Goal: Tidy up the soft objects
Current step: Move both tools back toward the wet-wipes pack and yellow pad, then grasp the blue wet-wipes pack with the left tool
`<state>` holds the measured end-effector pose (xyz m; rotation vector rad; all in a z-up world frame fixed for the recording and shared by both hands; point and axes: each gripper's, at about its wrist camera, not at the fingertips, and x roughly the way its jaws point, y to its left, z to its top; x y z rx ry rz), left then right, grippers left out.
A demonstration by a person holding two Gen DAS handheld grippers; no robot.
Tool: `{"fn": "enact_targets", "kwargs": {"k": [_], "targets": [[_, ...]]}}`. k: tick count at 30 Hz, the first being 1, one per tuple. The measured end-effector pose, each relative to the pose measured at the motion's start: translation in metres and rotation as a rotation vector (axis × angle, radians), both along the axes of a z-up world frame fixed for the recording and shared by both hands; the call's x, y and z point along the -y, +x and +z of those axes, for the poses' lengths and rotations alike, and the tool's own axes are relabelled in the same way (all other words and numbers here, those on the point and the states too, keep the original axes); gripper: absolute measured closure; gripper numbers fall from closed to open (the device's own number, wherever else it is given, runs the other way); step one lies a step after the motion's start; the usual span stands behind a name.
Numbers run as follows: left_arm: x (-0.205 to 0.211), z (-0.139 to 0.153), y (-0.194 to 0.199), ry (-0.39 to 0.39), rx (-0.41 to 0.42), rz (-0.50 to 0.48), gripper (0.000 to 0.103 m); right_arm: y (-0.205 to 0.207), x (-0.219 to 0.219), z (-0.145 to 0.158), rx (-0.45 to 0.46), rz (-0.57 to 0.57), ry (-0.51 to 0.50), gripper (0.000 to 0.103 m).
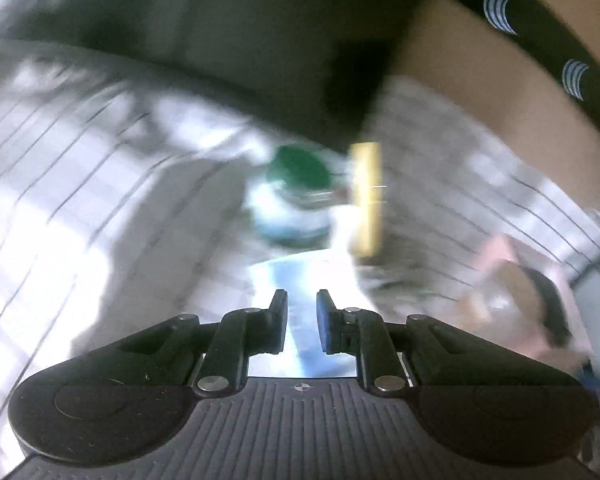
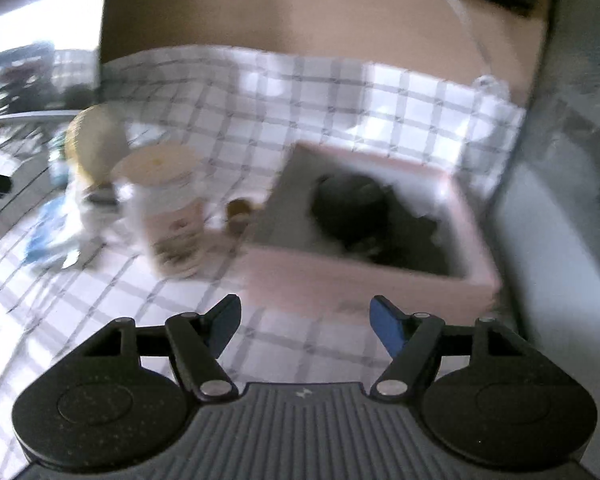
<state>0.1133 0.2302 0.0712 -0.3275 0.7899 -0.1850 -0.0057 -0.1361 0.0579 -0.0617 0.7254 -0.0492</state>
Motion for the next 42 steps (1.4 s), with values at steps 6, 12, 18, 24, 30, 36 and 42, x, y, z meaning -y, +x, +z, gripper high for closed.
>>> {"fn": "enact_targets", "kwargs": {"k": [6,12,18,24,30,36,42], "targets": [[-0.01,-0.018,0.011,-0.052,-0.072,-0.065,0.086,0.007,-0.061,-0.002,-0.027,0.184,0.019,0.031],[-0.01,-0.019,0.007,-0.014,-0.058,-0.128,0.086,0.033,-0.128,0.005,0.008,0.346,0.019,0.031],[-0.037,-0.024,0.001,0.001,-0.072,-0.108,0.086,0.086,-0.184,-0.009,-0.035,0.427,0.038,0.031],[-0.067,-0.023,-0.005,-0.003,-0.067,-0.06,0.086,0.133,-0.198,-0.033,-0.159,0.338,0.147,0.031],[-0.062,-0.024,0.003,0.018,-0.074,-0.074,0.086,0.137,-0.207,-0.043,-0.235,0.373,0.279,0.029],[-0.021,-0.028,0.016,0.046,-0.068,-0.174,0.086,0.108,-0.201,-0.033,-0.212,0.466,0.21,0.03],[0.03,-0.036,0.027,0.148,-0.046,-0.253,0.086,0.062,-0.16,-0.036,-0.179,0.422,0.007,0.03]]}}
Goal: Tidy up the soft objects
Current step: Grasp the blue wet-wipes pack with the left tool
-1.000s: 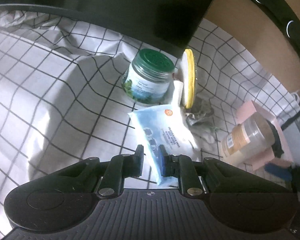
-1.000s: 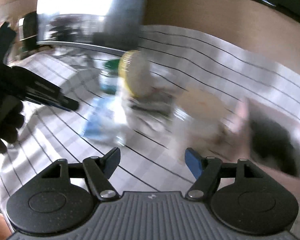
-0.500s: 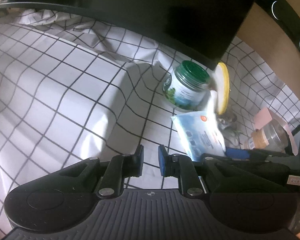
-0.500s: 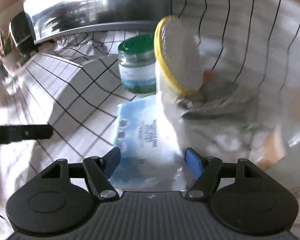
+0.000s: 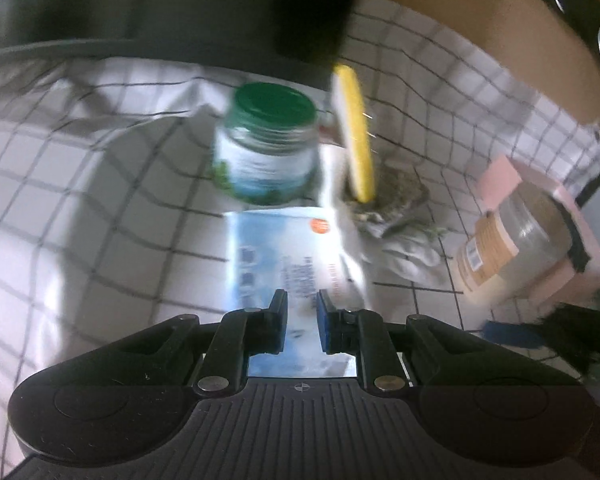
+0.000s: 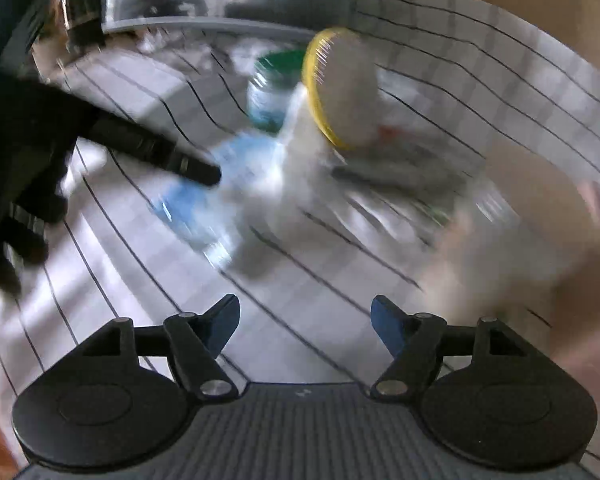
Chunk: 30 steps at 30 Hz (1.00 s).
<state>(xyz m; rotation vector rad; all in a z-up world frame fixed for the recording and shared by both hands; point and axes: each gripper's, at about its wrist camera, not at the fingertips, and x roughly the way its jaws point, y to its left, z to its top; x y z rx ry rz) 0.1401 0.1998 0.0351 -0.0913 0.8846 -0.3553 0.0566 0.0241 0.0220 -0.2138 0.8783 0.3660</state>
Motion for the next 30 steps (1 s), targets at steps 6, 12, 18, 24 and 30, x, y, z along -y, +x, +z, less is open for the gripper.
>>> {"fn": "enact_targets", "kwargs": {"k": [6,12,18,24,30], "targets": [[0.044,-0.002,0.001,0.18,0.055,-0.066,0.085,-0.024,0.04,-0.003,0.002,-0.075,-0.01,0.03],[0.062,-0.001,0.0,0.199,0.049,-0.119,0.065,-0.024,0.06,-0.01,-0.013,-0.137,0.054,0.028],[0.076,-0.003,-0.004,0.231,0.06,-0.157,0.043,-0.026,0.056,-0.012,-0.007,-0.112,0.052,0.018],[0.061,-0.007,-0.009,0.329,0.099,-0.036,0.044,-0.028,0.054,-0.014,0.005,-0.106,0.055,0.014],[0.055,-0.007,-0.003,0.331,0.081,-0.022,0.036,-0.03,0.054,-0.016,0.011,-0.099,0.059,0.011]]}}
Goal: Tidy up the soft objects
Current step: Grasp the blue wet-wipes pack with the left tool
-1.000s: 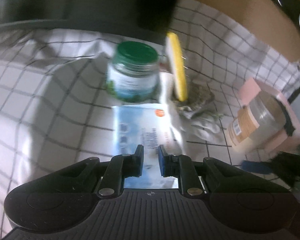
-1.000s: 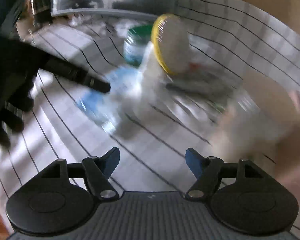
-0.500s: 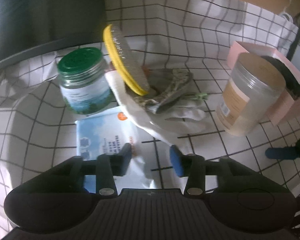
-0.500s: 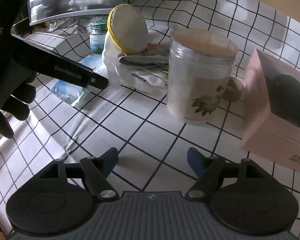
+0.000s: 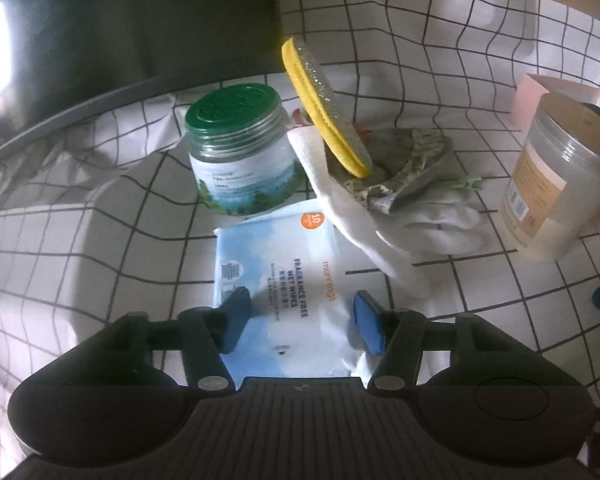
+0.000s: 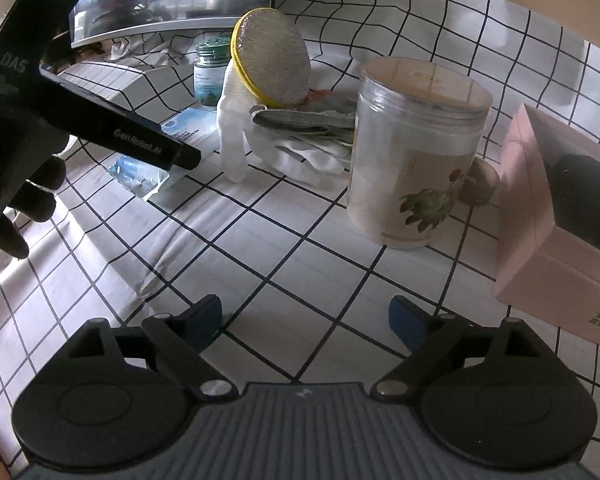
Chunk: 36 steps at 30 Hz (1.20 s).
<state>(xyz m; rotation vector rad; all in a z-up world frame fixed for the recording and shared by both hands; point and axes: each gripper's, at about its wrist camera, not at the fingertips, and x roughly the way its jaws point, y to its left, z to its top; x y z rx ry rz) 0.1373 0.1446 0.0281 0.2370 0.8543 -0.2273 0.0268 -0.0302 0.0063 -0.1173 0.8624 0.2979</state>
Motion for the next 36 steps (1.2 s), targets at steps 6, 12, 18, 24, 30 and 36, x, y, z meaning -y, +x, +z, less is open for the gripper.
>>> {"fn": "enact_targets", "kwargs": {"k": [6,12,18,24,30,36], "targets": [[-0.005,-0.004,0.0,-0.099,-0.015,-0.053,0.008,-0.001,-0.002,-0.002,0.004,0.008,0.002,0.004],[-0.029,-0.006,-0.014,-0.137,0.083,0.027,0.012,-0.004,-0.001,-0.005,0.018,-0.001,0.008,0.002],[-0.045,-0.009,0.009,-0.229,0.003,0.099,0.012,-0.006,-0.002,-0.007,0.031,-0.016,0.009,0.0],[-0.026,-0.019,0.033,-0.102,-0.013,0.097,0.008,-0.009,-0.004,-0.006,0.025,-0.052,0.01,0.0],[-0.026,-0.021,0.037,-0.112,-0.015,0.106,0.008,-0.01,-0.002,-0.006,0.019,-0.045,0.003,0.0],[-0.027,-0.018,0.032,-0.114,-0.005,0.097,0.018,-0.004,-0.005,-0.004,-0.012,-0.038,-0.016,0.0]]}}
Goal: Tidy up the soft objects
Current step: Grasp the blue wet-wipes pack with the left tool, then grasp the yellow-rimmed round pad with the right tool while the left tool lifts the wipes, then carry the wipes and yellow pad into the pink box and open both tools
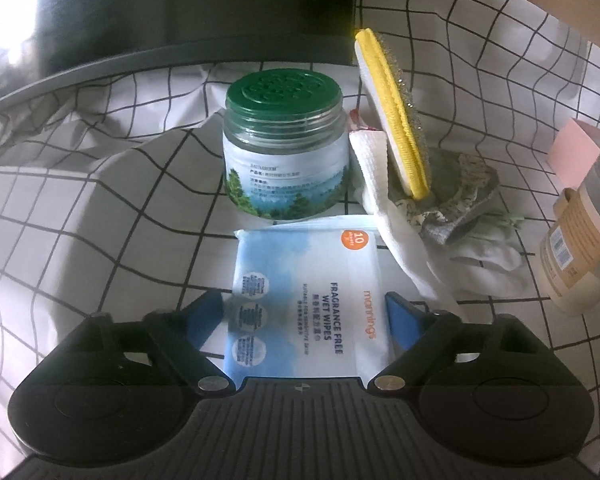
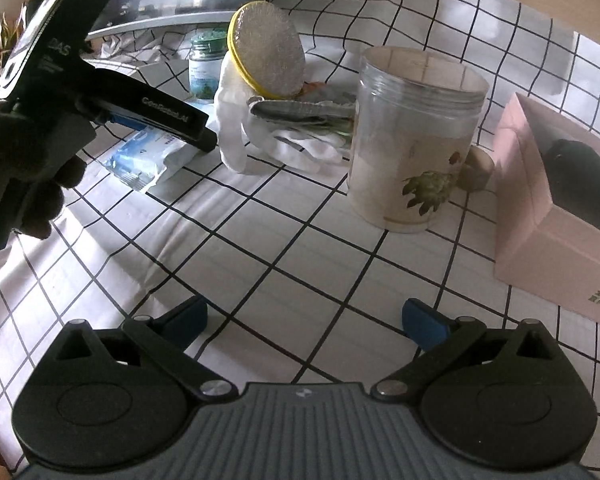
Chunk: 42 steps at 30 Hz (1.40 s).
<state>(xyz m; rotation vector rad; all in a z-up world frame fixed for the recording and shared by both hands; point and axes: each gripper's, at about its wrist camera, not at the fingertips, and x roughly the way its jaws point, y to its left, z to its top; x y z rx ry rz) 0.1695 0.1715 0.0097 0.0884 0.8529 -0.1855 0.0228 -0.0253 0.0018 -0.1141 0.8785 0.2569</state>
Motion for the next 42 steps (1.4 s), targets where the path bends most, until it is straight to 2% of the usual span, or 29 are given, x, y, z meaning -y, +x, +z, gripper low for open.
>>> {"fn": "enact_targets", "kwargs": {"k": [1,5,9,11,15,18,19,20,22,24,26,29,32,36,42], "targets": [[0.001,0.001,-0.003,0.003,0.004,-0.004,0.021,0.001,-0.002,0.001,-0.003,0.005,-0.012,0.0],[-0.005,0.004,-0.01,-0.018,-0.011,-0.038,0.022,0.002,-0.021,0.013,0.04,0.05,-0.108,0.008],[-0.032,0.009,-0.02,-0.112,-0.034,-0.005,0.022,0.001,-0.051,0.047,0.19,0.136,-0.166,0.008],[-0.049,0.015,-0.025,-0.147,-0.033,0.023,0.022,0.012,-0.067,0.064,0.271,0.145,-0.198,0.008],[-0.081,0.036,-0.039,-0.175,0.007,0.068,0.022,0.057,-0.094,0.082,0.328,0.124,-0.222,0.013],[-0.102,0.049,-0.047,-0.179,0.03,0.069,0.022,0.101,-0.11,0.085,0.329,0.078,-0.226,0.022],[-0.108,0.053,-0.051,-0.178,0.035,0.067,0.022,0.117,-0.113,0.084,0.311,0.054,-0.21,0.029],[-0.113,0.056,-0.054,-0.175,0.039,0.067,0.022,0.131,-0.115,0.084,0.289,0.038,-0.182,0.038],[-0.123,0.059,-0.059,-0.17,0.041,0.07,0.022,0.154,-0.114,0.083,0.239,0.009,-0.109,0.046],[-0.133,0.059,-0.063,-0.17,0.039,0.079,0.022,0.17,-0.113,0.082,0.199,-0.025,-0.069,0.057],[-0.142,0.056,-0.063,-0.169,0.032,0.092,0.022,0.181,-0.109,0.083,0.145,-0.047,-0.052,0.084],[-0.152,0.057,-0.057,-0.162,0.03,0.099,0.022,0.179,-0.093,0.093,0.115,-0.061,-0.033,0.089],[-0.15,0.072,-0.041,-0.128,0.057,0.069,0.023,0.169,-0.071,0.121,0.162,-0.062,-0.019,0.089],[-0.129,0.111,-0.021,-0.088,0.168,0.013,0.023,0.15,-0.037,0.173,0.266,-0.101,-0.004,0.089],[-0.066,0.178,-0.004,-0.1,0.321,-0.095,0.023,0.112,0.033,0.239,0.424,-0.193,0.0,0.089]]}}
